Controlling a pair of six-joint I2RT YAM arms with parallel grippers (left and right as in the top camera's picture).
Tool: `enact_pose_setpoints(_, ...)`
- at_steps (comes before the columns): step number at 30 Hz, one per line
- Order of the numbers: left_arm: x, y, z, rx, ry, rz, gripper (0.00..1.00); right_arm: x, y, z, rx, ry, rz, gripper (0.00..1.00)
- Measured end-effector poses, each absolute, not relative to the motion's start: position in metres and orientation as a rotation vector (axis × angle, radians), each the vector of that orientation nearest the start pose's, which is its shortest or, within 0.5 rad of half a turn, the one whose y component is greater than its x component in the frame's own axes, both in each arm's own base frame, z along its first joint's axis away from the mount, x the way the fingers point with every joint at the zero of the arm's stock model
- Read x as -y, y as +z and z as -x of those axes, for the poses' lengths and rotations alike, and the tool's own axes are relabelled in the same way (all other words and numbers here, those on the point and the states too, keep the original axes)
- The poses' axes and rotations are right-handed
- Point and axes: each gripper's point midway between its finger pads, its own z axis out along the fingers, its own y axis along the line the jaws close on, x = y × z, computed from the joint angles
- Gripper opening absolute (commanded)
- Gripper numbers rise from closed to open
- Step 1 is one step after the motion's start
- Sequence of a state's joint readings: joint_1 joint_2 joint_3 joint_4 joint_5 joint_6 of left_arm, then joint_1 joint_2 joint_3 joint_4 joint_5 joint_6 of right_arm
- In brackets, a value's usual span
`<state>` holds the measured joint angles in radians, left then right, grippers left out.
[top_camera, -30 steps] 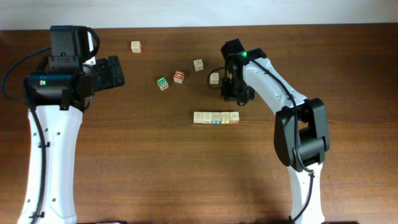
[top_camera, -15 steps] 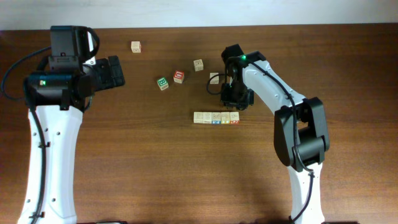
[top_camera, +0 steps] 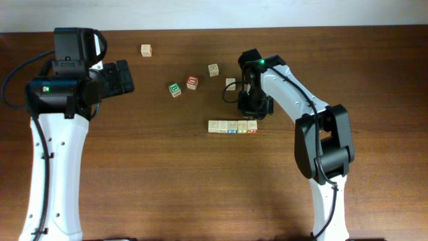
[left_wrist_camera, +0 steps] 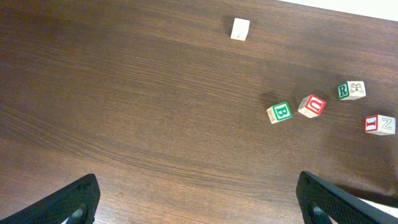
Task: Rotate 5 blocks
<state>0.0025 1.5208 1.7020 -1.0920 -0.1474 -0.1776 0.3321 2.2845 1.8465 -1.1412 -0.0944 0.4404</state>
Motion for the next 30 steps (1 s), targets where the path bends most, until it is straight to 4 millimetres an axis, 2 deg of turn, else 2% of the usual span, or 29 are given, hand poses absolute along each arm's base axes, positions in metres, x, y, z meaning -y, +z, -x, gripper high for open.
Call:
enact_pose_setpoints(1, -0.026, 0.288, -0.387, -2.454, 0.108, 0.284, 0.99, -0.155, 0.02, -0.411, -3.174, 0.137, -0.183, 0.33)
enact_pose_setpoints(4, -0.026, 0.288, -0.386, -2.455, 0.108, 0.284, 0.99, -0.133, 0.03, -0.422, -3.16, 0.164, -0.216, 0.33)
enact_pose_setpoints(7, -0.026, 0.288, -0.386, -2.455, 0.108, 0.284, 0.99, -0.107, 0.039, -0.422, -3.183, 0.291, -0.175, 0.33)
enact_pose_setpoints(10, -0.026, 0.288, -0.386, -2.455, 0.108, 0.284, 0.99, -0.092, 0.036, -0.418, -3.194, 0.36, -0.156, 0.33)
enact_pose_setpoints(16, -0.026, 0.288, -0.386, -2.455, 0.107, 0.284, 0.99, -0.101, 0.005, -0.387, -3.271, 0.444, -0.086, 0.32)
enact_pose_setpoints(19, -0.026, 0.288, -0.387, -2.454, 0.108, 0.284, 0.99, -0.106, 0.004, -0.38, -3.283, 0.487, -0.071, 0.32)
enact_pose_setpoints(25, -0.026, 0.288, -0.387, -2.454, 0.108, 0.284, 0.99, -0.112, 0.004, -0.378, -3.285, 0.501, -0.049, 0.32)
enact_pose_setpoints(30, -0.026, 0.288, -0.387, -2.454, 0.108, 0.284, 0.99, -0.124, 0.005, -0.374, -3.29, 0.507, 0.001, 0.32)
